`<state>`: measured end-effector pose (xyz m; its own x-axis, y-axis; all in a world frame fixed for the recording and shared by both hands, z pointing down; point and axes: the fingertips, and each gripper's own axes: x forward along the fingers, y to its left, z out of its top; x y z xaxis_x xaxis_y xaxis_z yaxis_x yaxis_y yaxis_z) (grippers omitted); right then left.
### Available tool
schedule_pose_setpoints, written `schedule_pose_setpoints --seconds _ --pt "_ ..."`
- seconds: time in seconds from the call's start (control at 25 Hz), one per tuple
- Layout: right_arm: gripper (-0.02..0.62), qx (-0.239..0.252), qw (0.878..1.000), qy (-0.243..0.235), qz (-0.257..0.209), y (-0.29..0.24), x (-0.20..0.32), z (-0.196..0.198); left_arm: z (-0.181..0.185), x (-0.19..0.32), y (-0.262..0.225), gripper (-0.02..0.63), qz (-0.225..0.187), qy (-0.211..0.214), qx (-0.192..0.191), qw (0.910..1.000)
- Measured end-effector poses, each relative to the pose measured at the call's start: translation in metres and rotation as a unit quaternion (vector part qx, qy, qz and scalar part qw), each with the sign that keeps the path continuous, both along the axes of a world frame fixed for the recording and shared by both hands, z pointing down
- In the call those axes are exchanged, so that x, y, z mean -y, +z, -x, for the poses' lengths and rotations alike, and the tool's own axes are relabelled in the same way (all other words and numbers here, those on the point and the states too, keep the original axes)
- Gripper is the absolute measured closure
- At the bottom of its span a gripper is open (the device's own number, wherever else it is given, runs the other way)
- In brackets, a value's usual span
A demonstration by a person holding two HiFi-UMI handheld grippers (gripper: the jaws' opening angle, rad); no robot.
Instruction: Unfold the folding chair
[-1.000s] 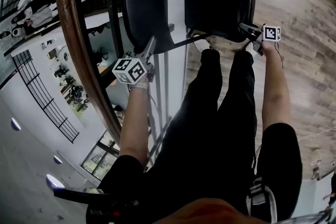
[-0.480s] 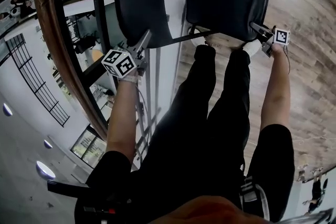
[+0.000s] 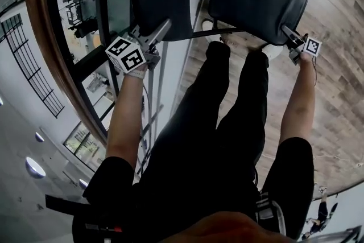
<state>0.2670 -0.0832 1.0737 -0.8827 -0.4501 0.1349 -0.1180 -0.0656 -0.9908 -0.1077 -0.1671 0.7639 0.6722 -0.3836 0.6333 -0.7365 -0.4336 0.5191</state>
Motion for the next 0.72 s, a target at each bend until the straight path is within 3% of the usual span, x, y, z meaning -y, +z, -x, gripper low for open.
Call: schedule_pose_setpoints --seconds 0.28,0.52,0.64,0.72 --pt "0.319 -0.05 0.998 0.035 0.027 0.02 -0.012 0.003 -0.019 -0.009 -0.006 0.503 -0.004 -0.009 -0.001 1.0" --pt "0.316 -0.036 0.999 0.013 0.007 0.018 -0.003 0.001 -0.016 -0.003 -0.005 0.508 -0.009 -0.027 0.0 0.9996" --pt "0.285 -0.042 0.999 0.015 0.026 0.015 -0.006 -0.012 -0.016 -0.004 -0.003 0.455 -0.006 -0.03 -0.004 0.9995" --pt "0.285 -0.084 0.996 0.026 0.028 0.016 -0.007 -0.042 -0.013 -0.004 0.0 0.43 0.003 -0.039 -0.014 0.9991"
